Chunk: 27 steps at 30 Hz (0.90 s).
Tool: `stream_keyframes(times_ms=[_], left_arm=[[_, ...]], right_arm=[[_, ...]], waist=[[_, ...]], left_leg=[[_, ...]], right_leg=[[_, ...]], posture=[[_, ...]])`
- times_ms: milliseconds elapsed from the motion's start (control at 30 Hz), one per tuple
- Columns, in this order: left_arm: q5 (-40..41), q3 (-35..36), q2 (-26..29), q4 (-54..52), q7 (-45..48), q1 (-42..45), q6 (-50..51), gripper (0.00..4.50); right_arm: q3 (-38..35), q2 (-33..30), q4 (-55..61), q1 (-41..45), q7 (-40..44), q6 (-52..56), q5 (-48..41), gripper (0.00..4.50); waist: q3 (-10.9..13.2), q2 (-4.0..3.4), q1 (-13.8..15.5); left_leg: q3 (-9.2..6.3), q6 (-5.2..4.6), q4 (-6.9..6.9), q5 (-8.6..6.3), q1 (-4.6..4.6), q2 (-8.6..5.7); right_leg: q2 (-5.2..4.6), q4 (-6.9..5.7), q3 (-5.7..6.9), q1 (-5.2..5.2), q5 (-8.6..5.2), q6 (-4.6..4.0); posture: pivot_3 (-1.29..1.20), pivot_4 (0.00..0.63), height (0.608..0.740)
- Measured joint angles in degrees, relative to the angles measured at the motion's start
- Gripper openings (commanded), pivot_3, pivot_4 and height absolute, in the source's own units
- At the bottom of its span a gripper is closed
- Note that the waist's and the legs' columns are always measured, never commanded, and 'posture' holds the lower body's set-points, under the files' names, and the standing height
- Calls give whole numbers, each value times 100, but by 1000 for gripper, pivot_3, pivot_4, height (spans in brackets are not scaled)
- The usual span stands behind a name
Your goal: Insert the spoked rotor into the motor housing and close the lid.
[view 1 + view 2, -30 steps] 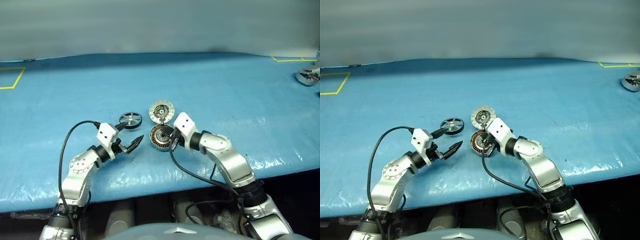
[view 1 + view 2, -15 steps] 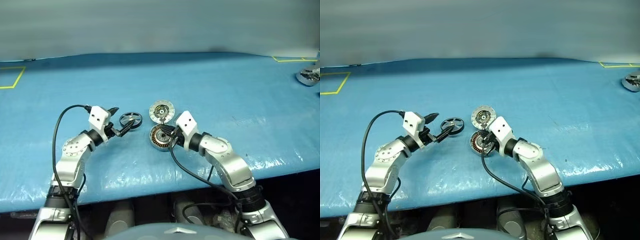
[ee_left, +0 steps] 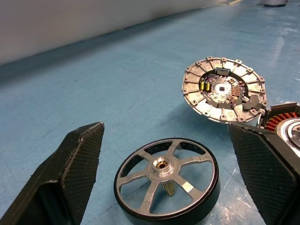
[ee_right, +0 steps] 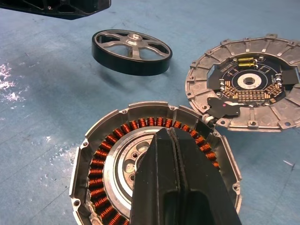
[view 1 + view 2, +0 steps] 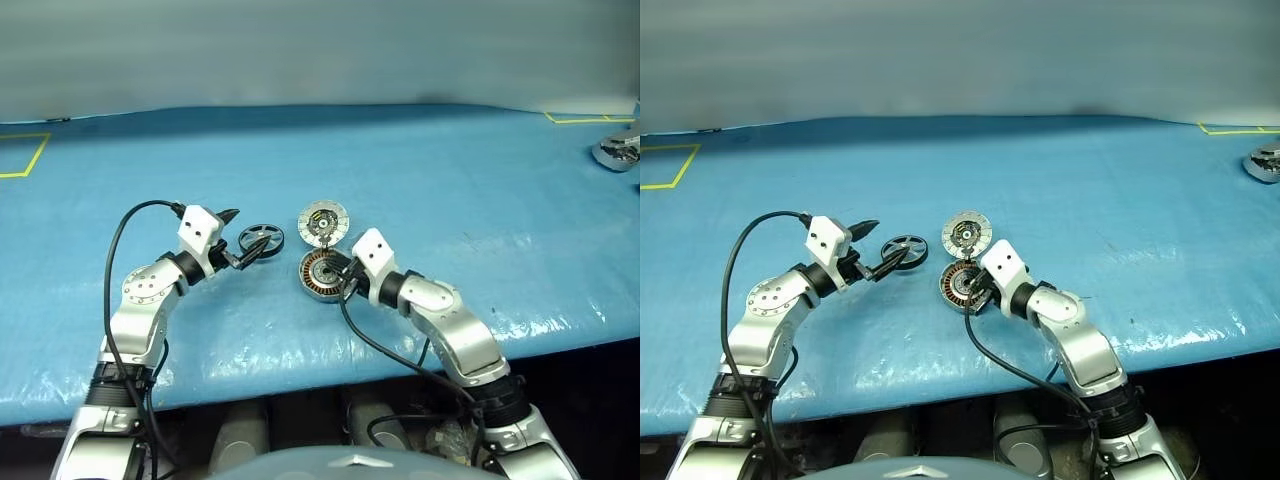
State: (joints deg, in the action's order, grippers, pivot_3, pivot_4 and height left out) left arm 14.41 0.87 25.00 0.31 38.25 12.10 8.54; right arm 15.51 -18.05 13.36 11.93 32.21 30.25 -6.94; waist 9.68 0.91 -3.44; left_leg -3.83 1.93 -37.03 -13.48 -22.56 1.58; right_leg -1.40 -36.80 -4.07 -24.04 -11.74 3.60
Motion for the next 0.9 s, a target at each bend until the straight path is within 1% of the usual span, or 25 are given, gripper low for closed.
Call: stream_keyframes(times_ms=[167, 433, 900], left_arm=[[-9, -25, -48, -1, -12, -121, -8, 4500], [-24, -50, -87, -4, 11, -202, -8, 4500], [-57, -150, -199, 34, 90, -168, -55, 4500]], right_arm=[[101, -62, -172, 8, 0, -28, 144, 19], [215, -167, -220, -4, -113, -162, 359, 19], [-255, -122, 209, -140, -120, 38, -44, 19]], waist=[[-1, 1, 4], [-11, 15, 33], [-8, 12, 61]], left_leg=[[-1, 0, -1, 0, 3, 0], [0, 0, -5, 0, 36, 0], [-1, 0, -1, 0, 7, 0]], right_leg=[[0, 0, 1, 3, 0, 0], [-1, 1, 0, 37, -1, 0], [0, 1, 1, 9, 0, 0]], posture=[[0, 150, 740], [0, 150, 740], [0, 150, 740]])
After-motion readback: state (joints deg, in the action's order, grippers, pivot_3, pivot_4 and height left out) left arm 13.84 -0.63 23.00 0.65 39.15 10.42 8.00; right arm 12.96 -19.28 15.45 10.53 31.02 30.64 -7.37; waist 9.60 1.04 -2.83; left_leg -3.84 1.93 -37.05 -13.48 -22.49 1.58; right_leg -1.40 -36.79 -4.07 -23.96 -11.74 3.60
